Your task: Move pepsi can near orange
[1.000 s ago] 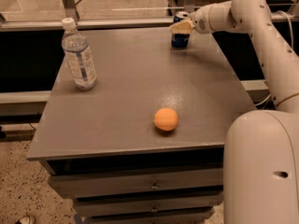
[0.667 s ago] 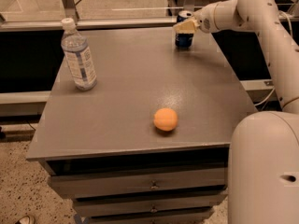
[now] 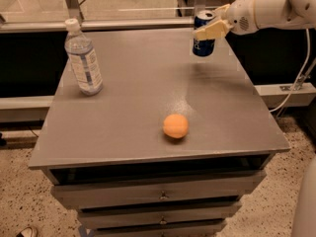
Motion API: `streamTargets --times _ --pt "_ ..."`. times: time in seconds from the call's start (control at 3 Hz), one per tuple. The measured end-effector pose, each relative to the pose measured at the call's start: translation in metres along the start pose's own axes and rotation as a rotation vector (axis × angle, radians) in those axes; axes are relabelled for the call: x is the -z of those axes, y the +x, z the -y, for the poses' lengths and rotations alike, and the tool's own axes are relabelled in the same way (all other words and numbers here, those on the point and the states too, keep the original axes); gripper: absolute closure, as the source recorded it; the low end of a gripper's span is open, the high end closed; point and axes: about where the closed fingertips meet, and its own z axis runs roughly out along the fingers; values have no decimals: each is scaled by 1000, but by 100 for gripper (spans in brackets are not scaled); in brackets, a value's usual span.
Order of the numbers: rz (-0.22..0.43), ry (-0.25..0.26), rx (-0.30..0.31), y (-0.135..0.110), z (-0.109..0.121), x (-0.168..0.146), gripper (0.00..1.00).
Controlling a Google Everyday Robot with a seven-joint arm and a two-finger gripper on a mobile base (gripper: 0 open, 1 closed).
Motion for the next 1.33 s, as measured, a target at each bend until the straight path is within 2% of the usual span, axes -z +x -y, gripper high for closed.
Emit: streamTargets --times 0.33,0.67,1.0,1.33 --pt "20 -77 36 -1 -51 31 100" --pt "23 -169 59 4 -108 42 100" --pt "17 -229 75 13 -146 40 100" --pt "11 -264 81 21 -169 35 100"
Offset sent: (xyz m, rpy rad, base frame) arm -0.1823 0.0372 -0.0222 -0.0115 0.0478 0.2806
